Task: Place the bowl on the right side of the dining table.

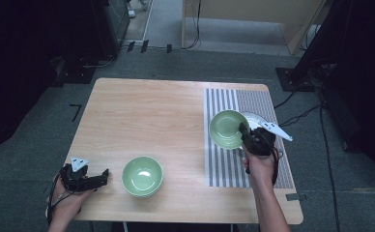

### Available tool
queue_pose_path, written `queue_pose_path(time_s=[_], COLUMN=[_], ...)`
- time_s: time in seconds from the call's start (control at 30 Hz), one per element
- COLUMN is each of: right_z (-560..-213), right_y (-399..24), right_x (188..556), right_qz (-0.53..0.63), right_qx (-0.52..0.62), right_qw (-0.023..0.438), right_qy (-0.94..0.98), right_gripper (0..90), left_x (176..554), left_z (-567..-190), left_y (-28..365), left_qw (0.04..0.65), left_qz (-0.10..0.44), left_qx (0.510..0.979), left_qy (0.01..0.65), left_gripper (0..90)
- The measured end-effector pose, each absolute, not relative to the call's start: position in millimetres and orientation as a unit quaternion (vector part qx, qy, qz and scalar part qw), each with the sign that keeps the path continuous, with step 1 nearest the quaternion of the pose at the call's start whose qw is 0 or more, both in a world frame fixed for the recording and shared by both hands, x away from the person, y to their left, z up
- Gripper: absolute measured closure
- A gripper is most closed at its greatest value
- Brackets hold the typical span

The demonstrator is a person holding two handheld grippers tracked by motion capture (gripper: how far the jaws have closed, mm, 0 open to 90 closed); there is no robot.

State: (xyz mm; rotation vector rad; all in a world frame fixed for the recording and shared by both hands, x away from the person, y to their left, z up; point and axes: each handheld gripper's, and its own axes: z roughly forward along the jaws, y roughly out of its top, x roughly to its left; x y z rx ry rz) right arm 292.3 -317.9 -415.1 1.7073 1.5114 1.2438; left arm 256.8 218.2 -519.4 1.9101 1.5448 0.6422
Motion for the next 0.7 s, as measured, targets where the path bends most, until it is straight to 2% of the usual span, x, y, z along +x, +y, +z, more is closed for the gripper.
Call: queue_pose_path(time_s=[0.7], right_z=[-431.9], right_y=[-353.8], right_x=[311.6], right_qz=[0.428], right_qx=[0.674], right_qw=[0.284], right_qy=[0.531], right_gripper=[84.0], left_x=[256.8], left_z=[-519.4], left_y=[218.1], left_qw=[0.297], left_qz=[0.241], left_qx=[0.718], left_qy=[0.581], left_gripper=[0.0])
